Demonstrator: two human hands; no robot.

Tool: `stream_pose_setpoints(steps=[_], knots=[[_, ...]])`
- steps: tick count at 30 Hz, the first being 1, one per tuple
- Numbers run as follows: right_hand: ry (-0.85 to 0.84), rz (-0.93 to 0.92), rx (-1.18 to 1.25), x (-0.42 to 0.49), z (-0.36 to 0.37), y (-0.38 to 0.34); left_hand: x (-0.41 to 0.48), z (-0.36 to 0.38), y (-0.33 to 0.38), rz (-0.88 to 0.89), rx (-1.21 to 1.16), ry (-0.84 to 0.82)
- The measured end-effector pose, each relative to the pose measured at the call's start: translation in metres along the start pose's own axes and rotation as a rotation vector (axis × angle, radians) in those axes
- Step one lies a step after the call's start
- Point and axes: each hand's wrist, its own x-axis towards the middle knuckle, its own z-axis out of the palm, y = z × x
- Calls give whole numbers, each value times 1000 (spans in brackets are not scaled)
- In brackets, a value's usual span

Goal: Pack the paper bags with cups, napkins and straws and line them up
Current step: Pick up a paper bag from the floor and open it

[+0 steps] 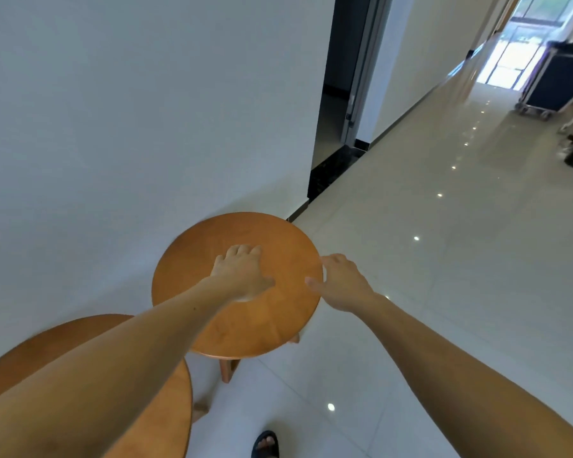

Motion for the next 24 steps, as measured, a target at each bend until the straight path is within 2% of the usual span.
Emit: stream_pose_setpoints(steps=[11,24], knots=[[-55,84,32,144,-48,113,174,4,91,9,-18,-102],[-270,-104,-25,339,-123,234,331,18,196,-238,-159,-126]])
